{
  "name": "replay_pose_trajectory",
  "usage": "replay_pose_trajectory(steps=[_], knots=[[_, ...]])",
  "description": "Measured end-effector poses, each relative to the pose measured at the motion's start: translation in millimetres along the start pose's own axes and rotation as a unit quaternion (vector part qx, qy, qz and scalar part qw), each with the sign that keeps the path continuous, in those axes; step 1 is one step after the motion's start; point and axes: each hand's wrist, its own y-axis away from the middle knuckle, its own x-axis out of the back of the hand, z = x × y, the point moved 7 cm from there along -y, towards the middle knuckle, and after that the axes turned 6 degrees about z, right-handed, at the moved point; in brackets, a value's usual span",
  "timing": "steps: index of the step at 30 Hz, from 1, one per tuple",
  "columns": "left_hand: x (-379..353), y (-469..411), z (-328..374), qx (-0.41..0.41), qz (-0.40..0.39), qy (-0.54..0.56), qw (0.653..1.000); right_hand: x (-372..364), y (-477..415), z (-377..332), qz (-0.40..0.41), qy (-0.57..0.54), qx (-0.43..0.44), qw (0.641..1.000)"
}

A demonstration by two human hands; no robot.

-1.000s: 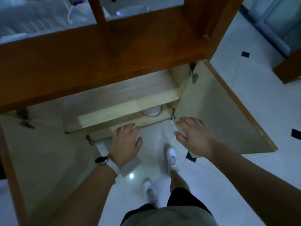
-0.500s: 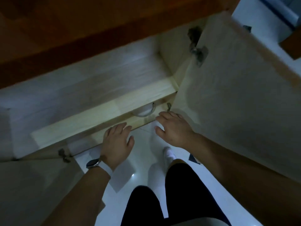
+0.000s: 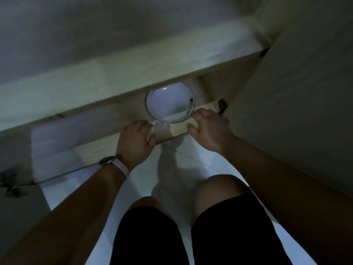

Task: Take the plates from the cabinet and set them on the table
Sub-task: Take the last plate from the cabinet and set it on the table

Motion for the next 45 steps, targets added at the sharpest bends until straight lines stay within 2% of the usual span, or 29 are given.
replay_pose_trajectory(steps=[5,8,9,10,12,14,22,25,28,31,35,40,43,45], knots=[[-34.1,-34.4,-25.5,0.052,0.007,0.039,0.998,-40.5,-33.0,48.7,0.003,-0.066,-0.123,0.99],[-58.6,-47.8,-27.5,0.069,0.009,0.094,0.993,-66.3,-51.1,67.4,0.014,-0.124,-0.151,0.981],[-66.3,-51.8,-34.3,0.1,0.016,0.127,0.987,-74.0,-58.7,72.2,0.018,-0.137,-0.163,0.977],[-74.3,-54.4,-45.2,0.16,0.02,0.171,0.972,-81.0,-66.9,74.3,0.022,-0.143,-0.169,0.975],[-96.2,-57.0,-64.1,0.291,0.024,0.259,0.92,-92.9,-81.7,77.5,0.04,-0.157,-0.186,0.969],[-114.7,-64.1,-71.2,0.34,0.03,0.309,0.888,-101.9,-93.1,81.1,0.057,-0.177,-0.202,0.961],[-127.1,-101.9,-92.2,0.348,-0.003,0.297,0.889,-123.9,-117.4,96.9,0.041,-0.261,-0.245,0.933],[-125.8,-109.3,-100.1,0.369,0.007,0.317,0.874,-132.3,-122.7,97.2,0.017,-0.328,-0.263,0.907],[-123.2,-117.7,-93.2,0.358,-0.001,0.328,0.874,-139.8,-128.1,98.6,0.016,-0.359,-0.275,0.892],[-123.5,-122.7,-83.7,0.336,0.001,0.35,0.875,-141.3,-130.7,99.3,0.031,-0.347,-0.264,0.899],[-126.1,-117.3,-84.5,0.353,0.012,0.387,0.852,-138.3,-125.5,95.5,0.055,-0.314,-0.265,0.91],[-123.4,-107.4,-82.9,0.333,0.025,0.391,0.858,-132.2,-109.0,83.1,0.085,-0.297,-0.249,0.918],[-122.8,-96.0,-81.7,0.336,0.055,0.435,0.834,-132.0,-99.6,74.6,0.096,-0.372,-0.235,0.893],[-121.5,-87.6,-76.1,0.338,0.075,0.485,0.803,-131.6,-94.2,71.6,0.082,-0.399,-0.237,0.882]])
